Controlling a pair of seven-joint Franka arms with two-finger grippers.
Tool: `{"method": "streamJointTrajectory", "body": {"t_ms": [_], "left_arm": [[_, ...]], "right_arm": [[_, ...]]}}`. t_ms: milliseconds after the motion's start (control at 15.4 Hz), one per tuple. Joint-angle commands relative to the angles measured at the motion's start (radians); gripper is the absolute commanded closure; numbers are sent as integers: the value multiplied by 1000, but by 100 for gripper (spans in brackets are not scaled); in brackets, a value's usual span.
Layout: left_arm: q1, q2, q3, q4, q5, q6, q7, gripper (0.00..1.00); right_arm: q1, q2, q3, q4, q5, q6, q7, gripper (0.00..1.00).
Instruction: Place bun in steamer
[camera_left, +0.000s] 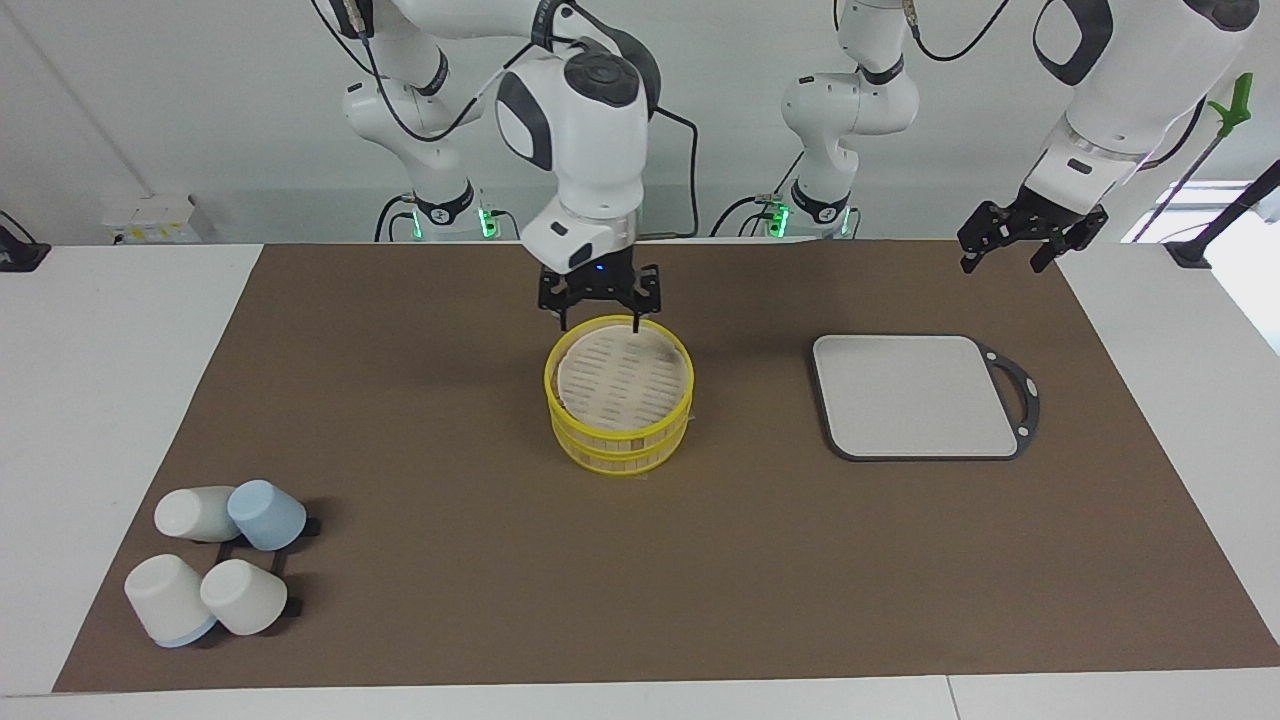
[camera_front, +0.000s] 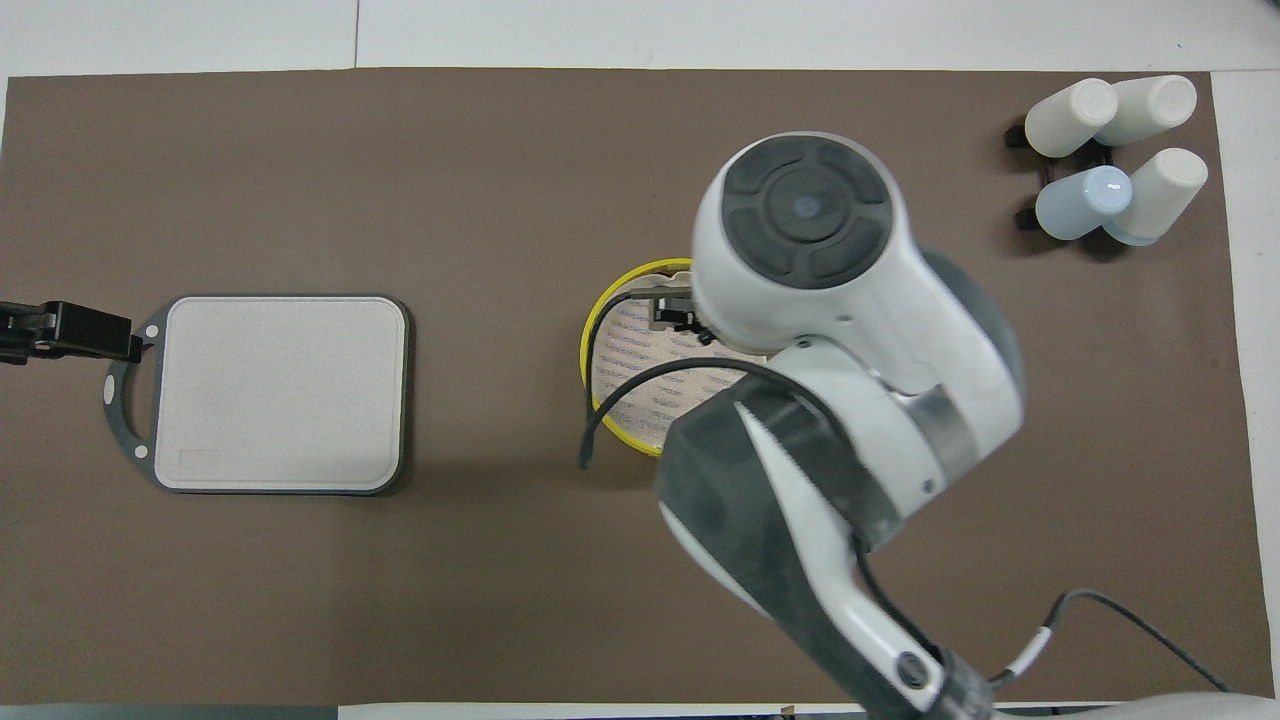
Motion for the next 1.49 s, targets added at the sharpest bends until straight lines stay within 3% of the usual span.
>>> {"method": "streamJointTrajectory", "body": {"t_ms": [0,194,324,519,778,1426], "left_arm": [[13,-8,-5,0,-22,-11,20,0],[13,-9,-5,-2,-31,-11,20,0],[13,-9,-5,-2,-31,-11,20,0],[13,-9,-5,-2,-31,-13,18,0],[13,-9,-5,-2,-31,-13,18,0],[11,-14,-9,-2,-31,-16,15,0]], "right_arm": [[-212,-109,14,-52,84,-125,-240,0],[-282,-222,9,-104,86,-170,-382,0],[-248,-266,-15,-144,83,-173,-385,0],[-137,-264,-168,-155,86,-110,-417,0],[-110,-260,-236,-155,86,-132,-422,0],[-115,-244,-261,-126,77,-118,-422,0]]}}
